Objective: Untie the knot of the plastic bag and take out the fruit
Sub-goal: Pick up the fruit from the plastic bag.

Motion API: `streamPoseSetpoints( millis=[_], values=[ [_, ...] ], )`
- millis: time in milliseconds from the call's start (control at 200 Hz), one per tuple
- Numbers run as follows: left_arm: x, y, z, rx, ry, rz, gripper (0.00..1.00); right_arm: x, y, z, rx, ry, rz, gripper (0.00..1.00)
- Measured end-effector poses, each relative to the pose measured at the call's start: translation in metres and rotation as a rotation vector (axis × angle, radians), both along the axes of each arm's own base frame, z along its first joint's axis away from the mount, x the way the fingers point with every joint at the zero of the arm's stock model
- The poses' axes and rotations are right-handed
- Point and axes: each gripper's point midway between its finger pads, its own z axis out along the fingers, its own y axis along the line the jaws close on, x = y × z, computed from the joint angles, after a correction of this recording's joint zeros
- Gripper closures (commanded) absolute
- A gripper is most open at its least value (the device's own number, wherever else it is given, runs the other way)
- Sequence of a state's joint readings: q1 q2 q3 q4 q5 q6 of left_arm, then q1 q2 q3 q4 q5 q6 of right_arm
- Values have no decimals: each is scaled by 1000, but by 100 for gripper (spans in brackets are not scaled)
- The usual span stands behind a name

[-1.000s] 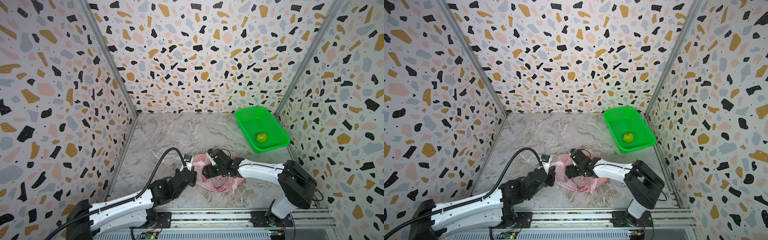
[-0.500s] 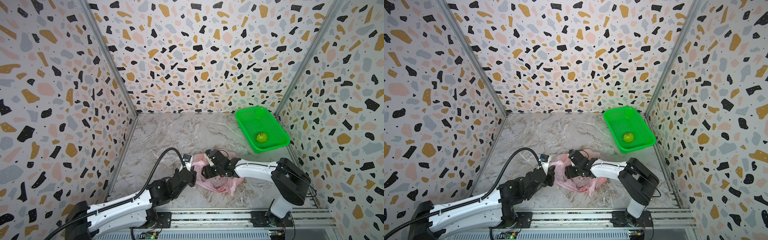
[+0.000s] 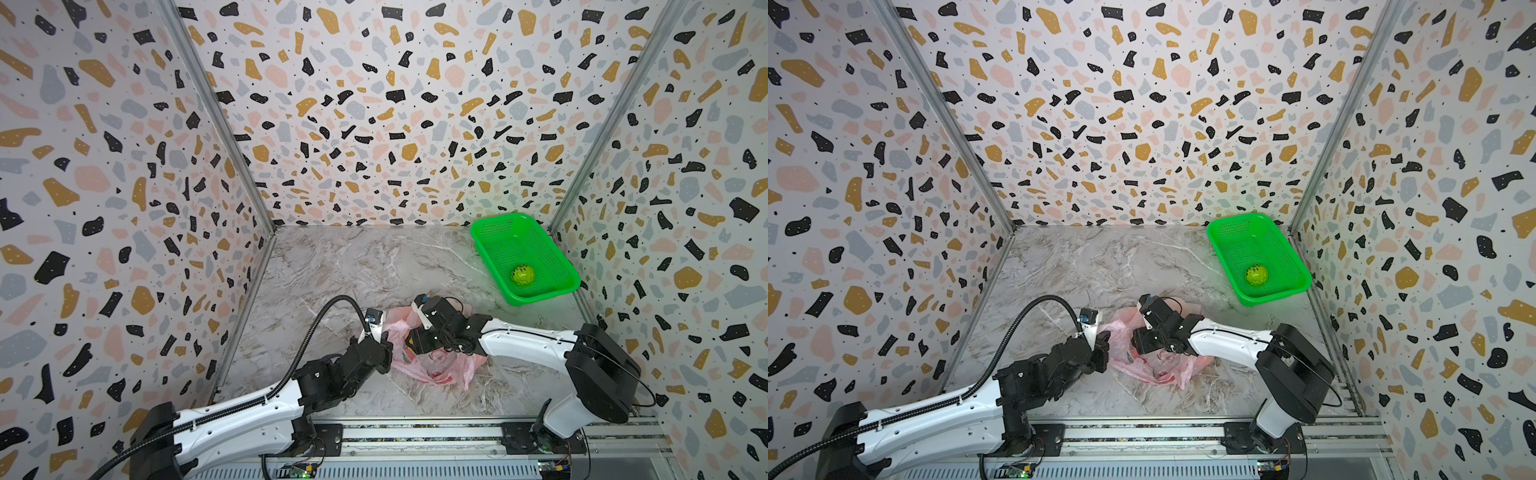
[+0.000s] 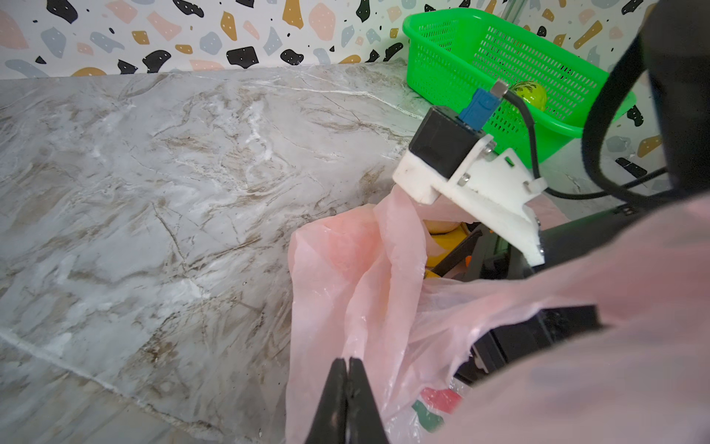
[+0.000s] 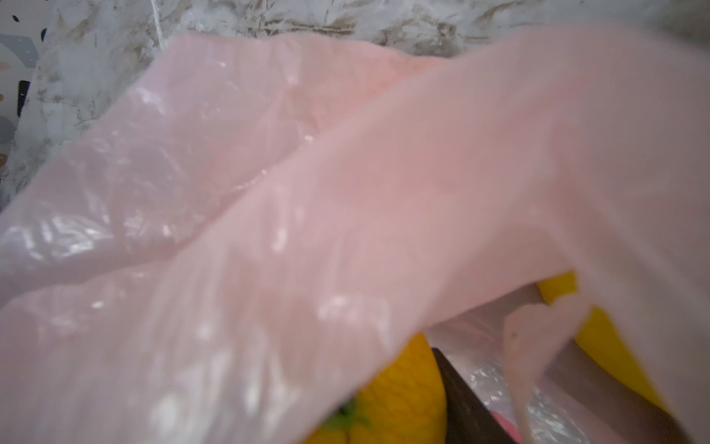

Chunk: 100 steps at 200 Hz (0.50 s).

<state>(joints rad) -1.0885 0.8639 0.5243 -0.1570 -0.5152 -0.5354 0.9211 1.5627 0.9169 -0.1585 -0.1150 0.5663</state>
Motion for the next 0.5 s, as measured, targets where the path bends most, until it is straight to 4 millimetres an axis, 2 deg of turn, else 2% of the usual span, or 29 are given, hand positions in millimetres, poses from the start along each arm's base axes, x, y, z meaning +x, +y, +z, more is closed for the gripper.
streamPoseSetpoints(
  millis=[170,355,501],
  values=[
    [0,1,3,-7,-7,4,100,-7,-9,16,4,-4,7,55],
    [1,3,5,-13,-15,12,100,-18,-22,53,43,-39,19,55],
    [1,3,6,-12,-17,15,100,-26,-36,73,41,-51,26,55]
  ],
)
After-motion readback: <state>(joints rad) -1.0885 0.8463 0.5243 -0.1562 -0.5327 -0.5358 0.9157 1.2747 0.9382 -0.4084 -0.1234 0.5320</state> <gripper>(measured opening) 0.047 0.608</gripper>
